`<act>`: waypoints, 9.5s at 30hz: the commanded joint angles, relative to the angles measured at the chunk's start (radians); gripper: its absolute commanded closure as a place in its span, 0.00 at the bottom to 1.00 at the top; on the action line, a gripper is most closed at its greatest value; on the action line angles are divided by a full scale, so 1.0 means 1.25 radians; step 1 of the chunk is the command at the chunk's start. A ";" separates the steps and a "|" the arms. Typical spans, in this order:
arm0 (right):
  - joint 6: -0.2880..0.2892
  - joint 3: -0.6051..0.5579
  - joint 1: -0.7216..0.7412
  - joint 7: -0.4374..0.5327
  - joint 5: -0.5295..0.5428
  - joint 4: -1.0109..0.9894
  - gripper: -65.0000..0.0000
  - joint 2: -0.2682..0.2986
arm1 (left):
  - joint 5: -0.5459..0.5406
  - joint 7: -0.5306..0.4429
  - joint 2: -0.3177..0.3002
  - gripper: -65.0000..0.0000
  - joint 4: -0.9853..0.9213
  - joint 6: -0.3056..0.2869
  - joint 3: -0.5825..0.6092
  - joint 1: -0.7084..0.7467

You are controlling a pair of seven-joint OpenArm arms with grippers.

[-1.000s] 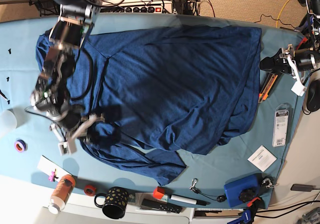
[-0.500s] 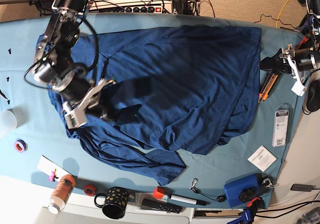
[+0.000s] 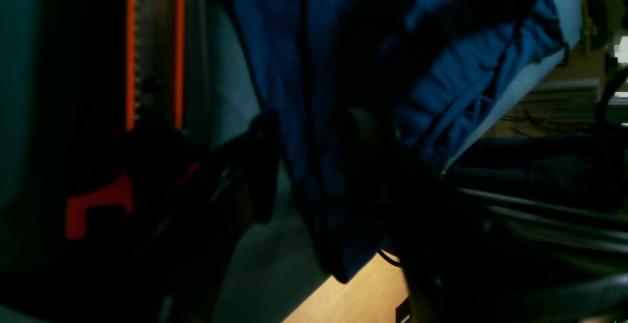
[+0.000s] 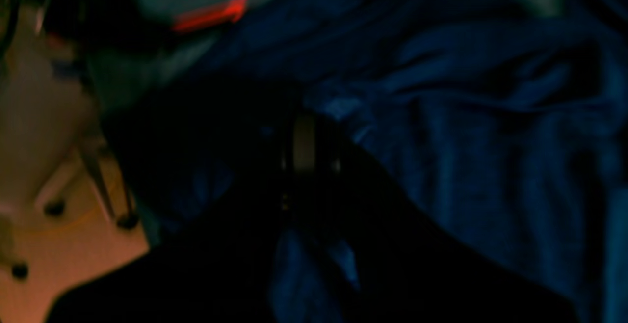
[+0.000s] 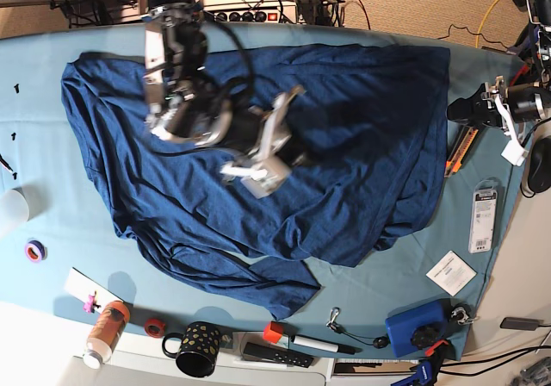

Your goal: Layout the t-shirt on the table in an organized manner, then fold the t-shirt properly

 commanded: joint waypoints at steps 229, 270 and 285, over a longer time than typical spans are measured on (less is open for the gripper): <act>0.037 0.738 -0.215 -0.148 0.446 0.015 0.56 0.047 | 0.809 -0.138 0.094 0.43 0.752 0.196 0.249 0.167; 0.030 1.204 -0.218 -0.181 0.632 -0.354 0.56 0.082 | 0.790 -0.155 0.096 0.43 0.752 0.195 0.249 0.171; 0.029 1.202 -0.256 -0.168 0.566 -0.358 0.56 0.082 | 0.788 -0.156 0.096 0.43 0.752 0.196 0.249 0.171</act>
